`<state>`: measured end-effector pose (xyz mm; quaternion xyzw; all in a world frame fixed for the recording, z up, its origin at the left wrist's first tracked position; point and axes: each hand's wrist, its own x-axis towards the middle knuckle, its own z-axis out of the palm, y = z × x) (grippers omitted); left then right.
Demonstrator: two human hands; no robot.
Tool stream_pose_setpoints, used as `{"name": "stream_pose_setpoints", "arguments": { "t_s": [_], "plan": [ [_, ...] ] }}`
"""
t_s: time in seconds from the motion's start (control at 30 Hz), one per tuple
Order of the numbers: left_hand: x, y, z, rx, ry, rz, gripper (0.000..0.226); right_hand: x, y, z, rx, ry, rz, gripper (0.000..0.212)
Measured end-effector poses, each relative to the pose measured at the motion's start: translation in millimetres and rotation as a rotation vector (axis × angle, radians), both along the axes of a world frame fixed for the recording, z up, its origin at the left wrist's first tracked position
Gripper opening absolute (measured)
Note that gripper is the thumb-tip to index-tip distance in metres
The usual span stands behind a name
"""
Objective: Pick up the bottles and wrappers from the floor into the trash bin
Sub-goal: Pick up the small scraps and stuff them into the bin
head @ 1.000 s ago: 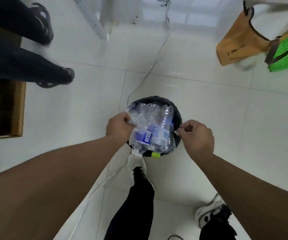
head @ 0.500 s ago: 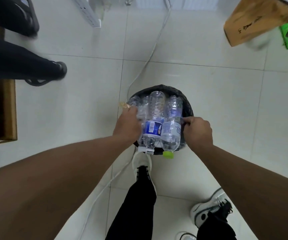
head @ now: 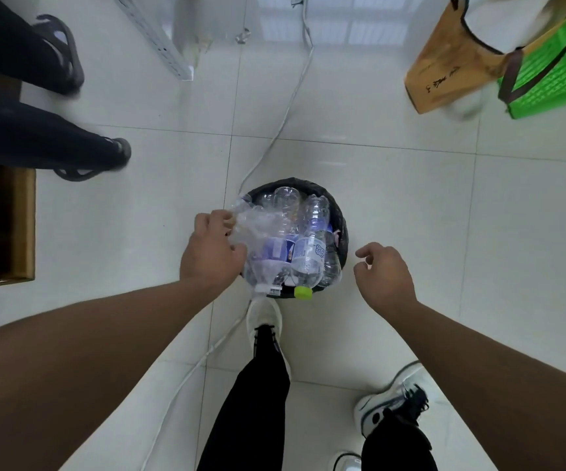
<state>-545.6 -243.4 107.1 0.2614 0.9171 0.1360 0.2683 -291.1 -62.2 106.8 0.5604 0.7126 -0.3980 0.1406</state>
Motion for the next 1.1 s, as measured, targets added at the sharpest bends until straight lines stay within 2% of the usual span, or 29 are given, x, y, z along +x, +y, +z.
{"name": "stream_pose_setpoints", "arguments": {
  "t_s": [0.27,0.43,0.7,0.73,0.83,0.87,1.0,1.1],
  "plan": [
    [13,-10,21,0.005,0.089,0.027,0.047,35,2,22,-0.053,-0.024,-0.039,0.034],
    [24,-12,33,-0.031,0.106,0.069,0.05,59,7,37,-0.065,-0.02,-0.057,0.038],
    [43,7,48,-0.031,0.112,-0.071,0.048,105,20,55,-0.122,0.025,-0.07,0.059],
    [43,8,47,-0.064,0.12,-0.029,0.05,113,23,57,-0.13,0.03,-0.083,0.06],
    [42,-1,45,-0.18,0.152,0.307,0.063,139,34,62,-0.126,0.038,-0.106,0.061],
    [44,-6,45,-0.198,0.143,0.358,0.066,150,38,62,-0.118,0.03,-0.104,0.062],
    [60,-27,40,-0.24,0.106,0.202,0.061,194,45,58,-0.124,-0.061,-0.077,0.064],
    [73,-29,40,-0.226,0.097,0.223,0.06,209,44,55,-0.14,-0.108,-0.06,0.066]
  ]
}}
